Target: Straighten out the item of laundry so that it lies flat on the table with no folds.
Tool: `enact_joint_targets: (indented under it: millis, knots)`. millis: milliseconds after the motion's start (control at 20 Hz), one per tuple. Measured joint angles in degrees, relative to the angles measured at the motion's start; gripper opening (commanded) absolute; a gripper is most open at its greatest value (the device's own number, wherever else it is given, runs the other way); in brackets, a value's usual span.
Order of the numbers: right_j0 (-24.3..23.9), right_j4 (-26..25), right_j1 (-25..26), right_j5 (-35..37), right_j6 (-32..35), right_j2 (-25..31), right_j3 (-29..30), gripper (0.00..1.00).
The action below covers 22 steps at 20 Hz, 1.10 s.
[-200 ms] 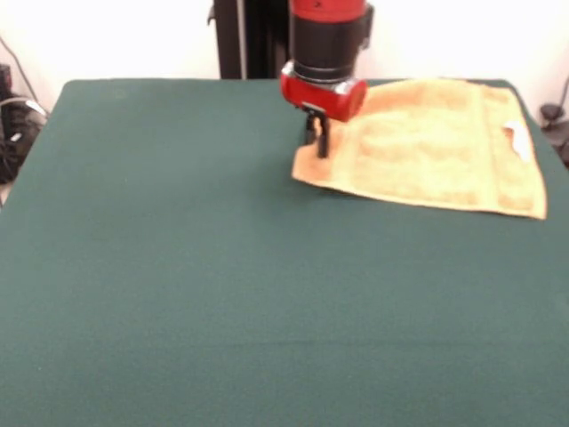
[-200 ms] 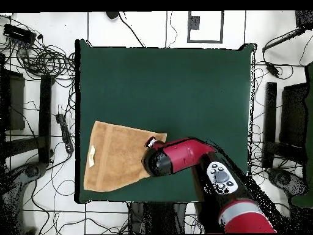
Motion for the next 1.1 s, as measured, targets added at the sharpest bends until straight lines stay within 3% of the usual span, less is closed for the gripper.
enact_joint_targets:
  millis: [650,1100]
  knots:
    - [-3.97,-8.53,3.95,0.04,-0.05,4.25,-5.13,0.0]
    - [-7.51,-10.1,5.74,3.93,-2.53,8.97,-7.49,0.0]
